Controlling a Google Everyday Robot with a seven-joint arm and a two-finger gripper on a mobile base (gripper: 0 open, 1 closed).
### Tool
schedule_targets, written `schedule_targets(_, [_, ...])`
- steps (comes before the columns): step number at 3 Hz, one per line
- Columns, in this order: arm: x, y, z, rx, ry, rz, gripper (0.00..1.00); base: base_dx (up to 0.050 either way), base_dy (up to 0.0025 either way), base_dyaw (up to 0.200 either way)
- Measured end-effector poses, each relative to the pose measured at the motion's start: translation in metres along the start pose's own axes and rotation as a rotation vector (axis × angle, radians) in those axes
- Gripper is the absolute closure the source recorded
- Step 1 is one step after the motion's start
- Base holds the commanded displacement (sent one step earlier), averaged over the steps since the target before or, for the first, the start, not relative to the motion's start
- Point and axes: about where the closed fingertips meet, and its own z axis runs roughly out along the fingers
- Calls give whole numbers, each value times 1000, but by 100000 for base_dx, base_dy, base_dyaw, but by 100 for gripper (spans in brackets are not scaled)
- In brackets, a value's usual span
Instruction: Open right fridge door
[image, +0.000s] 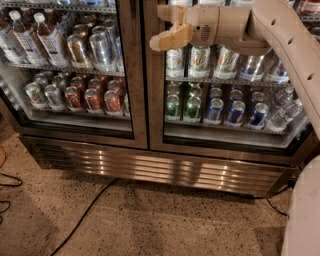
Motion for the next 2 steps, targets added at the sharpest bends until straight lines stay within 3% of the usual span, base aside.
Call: schedule_targets(2, [4,19,46,-174,128,-14,0,0,0,0])
